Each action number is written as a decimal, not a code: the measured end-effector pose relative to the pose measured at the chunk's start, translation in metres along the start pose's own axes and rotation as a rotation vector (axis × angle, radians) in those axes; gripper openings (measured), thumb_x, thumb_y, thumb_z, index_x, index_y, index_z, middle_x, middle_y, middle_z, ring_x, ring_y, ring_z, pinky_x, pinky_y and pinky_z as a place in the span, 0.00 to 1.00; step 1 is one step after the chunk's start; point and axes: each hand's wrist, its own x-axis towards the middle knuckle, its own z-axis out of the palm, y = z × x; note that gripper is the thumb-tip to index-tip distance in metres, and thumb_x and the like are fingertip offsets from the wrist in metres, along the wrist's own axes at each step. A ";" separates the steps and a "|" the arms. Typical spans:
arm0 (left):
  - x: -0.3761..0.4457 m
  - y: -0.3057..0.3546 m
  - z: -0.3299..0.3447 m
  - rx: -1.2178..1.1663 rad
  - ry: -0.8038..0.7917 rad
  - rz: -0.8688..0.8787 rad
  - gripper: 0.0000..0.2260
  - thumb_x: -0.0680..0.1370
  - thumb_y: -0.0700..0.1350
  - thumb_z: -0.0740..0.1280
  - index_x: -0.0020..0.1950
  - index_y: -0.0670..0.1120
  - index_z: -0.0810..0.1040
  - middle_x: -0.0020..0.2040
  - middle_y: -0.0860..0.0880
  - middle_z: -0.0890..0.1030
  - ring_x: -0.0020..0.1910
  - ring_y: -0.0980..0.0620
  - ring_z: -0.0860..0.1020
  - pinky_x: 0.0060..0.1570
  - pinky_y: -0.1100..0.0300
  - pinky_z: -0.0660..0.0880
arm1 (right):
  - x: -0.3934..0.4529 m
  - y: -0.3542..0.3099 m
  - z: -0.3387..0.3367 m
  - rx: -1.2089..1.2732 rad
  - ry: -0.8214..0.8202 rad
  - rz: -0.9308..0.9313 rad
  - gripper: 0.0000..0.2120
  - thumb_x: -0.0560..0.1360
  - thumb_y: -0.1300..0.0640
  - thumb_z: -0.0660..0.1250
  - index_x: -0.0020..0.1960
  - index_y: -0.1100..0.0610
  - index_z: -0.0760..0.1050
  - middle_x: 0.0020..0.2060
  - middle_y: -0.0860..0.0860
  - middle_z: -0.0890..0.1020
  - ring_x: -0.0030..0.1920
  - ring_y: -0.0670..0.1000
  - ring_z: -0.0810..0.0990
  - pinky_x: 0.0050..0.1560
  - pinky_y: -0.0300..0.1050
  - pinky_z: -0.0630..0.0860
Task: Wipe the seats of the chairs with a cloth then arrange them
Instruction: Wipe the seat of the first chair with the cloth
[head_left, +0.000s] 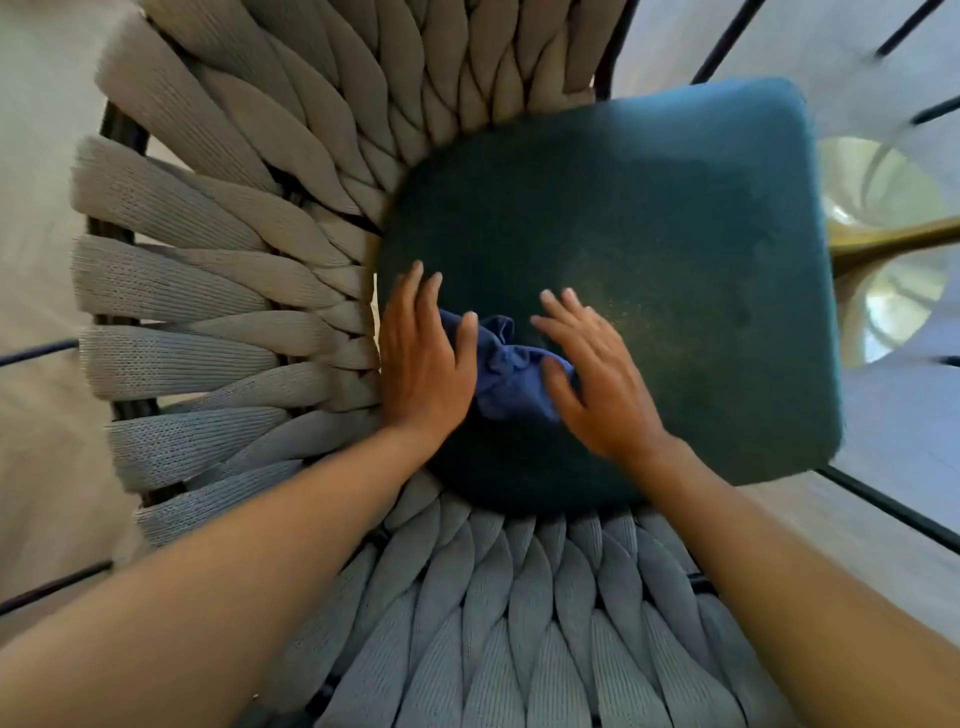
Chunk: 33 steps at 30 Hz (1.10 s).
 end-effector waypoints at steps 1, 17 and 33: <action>-0.018 0.012 0.009 -0.012 -0.008 -0.054 0.30 0.83 0.60 0.55 0.80 0.43 0.59 0.81 0.44 0.56 0.80 0.46 0.55 0.78 0.48 0.56 | -0.006 0.012 -0.010 -0.044 0.078 0.086 0.19 0.82 0.58 0.61 0.72 0.61 0.72 0.76 0.56 0.68 0.80 0.53 0.59 0.80 0.54 0.55; -0.045 0.064 0.113 -0.007 0.103 -0.114 0.24 0.86 0.44 0.55 0.80 0.35 0.56 0.81 0.38 0.53 0.81 0.40 0.51 0.78 0.48 0.51 | -0.133 0.122 -0.049 -0.452 0.285 0.714 0.29 0.85 0.47 0.53 0.82 0.52 0.49 0.82 0.56 0.47 0.82 0.57 0.44 0.80 0.60 0.44; -0.019 0.132 0.116 -0.281 -0.111 0.568 0.20 0.85 0.37 0.57 0.77 0.35 0.64 0.78 0.39 0.64 0.79 0.43 0.61 0.78 0.57 0.56 | -0.138 0.123 -0.053 -0.366 0.219 0.713 0.29 0.85 0.45 0.48 0.83 0.50 0.43 0.82 0.54 0.42 0.81 0.53 0.37 0.80 0.58 0.37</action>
